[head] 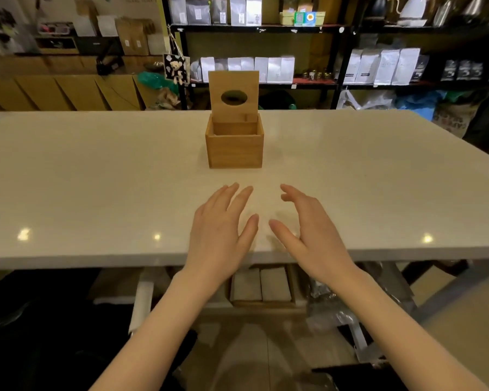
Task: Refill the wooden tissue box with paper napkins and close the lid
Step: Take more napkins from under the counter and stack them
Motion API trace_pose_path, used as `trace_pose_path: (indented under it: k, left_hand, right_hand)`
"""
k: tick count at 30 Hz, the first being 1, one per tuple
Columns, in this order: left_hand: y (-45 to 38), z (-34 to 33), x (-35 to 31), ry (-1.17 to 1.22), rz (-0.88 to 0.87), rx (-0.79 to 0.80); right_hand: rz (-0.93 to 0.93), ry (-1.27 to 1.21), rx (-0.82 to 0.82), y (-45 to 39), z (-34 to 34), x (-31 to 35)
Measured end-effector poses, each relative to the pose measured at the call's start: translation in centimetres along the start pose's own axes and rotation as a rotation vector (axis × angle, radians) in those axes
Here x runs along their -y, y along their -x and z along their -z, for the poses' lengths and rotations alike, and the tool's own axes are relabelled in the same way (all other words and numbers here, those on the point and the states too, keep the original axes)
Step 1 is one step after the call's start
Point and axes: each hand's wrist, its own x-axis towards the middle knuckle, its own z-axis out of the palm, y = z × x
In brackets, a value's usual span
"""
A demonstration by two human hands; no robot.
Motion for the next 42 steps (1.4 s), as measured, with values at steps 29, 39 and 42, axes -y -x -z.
trace_pose_path:
  k: [29, 39, 42]
  left_hand:
    - [11.7, -12.4, 2.2, -0.38, 0.042, 0.163]
    - [9.0, -27.5, 9.3, -0.272, 0.113, 0.353]
    - [7.3, -32.6, 11.9, -0.225, 0.132, 0.432]
  right_hand:
    - [-0.049, 0.352, 0.201, 12.4, -7.0, -9.5]
    - [-0.118, 0.422, 0.413, 7.9, -20.8, -20.6]
    - [-0.136, 0.418, 0.474, 6.2, -24.8, -24.9]
